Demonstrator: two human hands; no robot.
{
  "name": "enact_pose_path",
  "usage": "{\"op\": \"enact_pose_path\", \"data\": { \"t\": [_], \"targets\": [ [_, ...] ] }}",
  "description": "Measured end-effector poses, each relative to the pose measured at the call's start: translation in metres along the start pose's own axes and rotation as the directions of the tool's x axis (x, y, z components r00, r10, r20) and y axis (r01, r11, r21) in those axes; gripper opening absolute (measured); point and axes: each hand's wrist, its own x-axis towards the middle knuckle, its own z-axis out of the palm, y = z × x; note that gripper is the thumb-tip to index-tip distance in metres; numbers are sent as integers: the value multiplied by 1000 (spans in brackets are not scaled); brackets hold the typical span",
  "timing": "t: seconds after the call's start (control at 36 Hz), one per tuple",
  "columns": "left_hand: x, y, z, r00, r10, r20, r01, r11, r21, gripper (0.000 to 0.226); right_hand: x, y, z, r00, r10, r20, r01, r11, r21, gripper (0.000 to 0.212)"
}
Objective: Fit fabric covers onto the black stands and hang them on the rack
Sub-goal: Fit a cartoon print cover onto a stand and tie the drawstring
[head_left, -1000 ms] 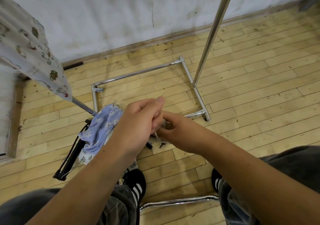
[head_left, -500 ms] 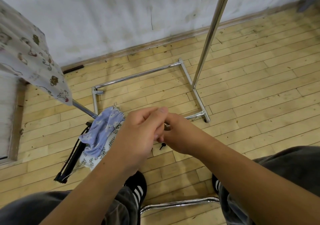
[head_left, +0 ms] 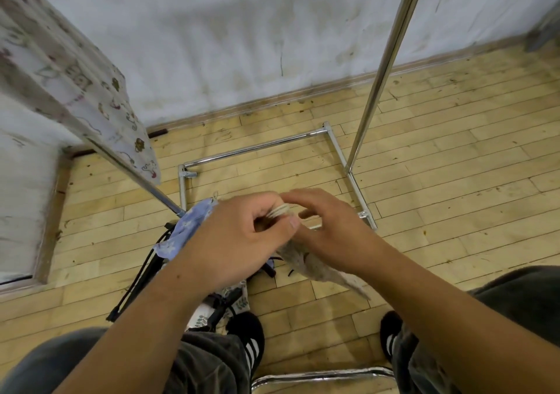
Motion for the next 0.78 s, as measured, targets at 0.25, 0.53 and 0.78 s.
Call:
{"op": "enact_pose_path", "data": {
  "t": [0.25, 0.53, 0.78],
  "targets": [
    [-30, 10, -9, 999, 29, -13, -29, 999, -36, 18, -15, -11, -1, 998, -52, 19, 51, 998, 24, 16],
    [-57, 28, -36, 990, 53, -128, -41, 994, 99, 29, -42, -62, -22, 995, -43, -93, 50, 996, 70, 11],
    [-77, 66, -73, 966, 132, -222, -121, 991, 61, 18, -53, -127, -45, 985, -25, -169, 63, 971, 229, 17]
  ]
}}
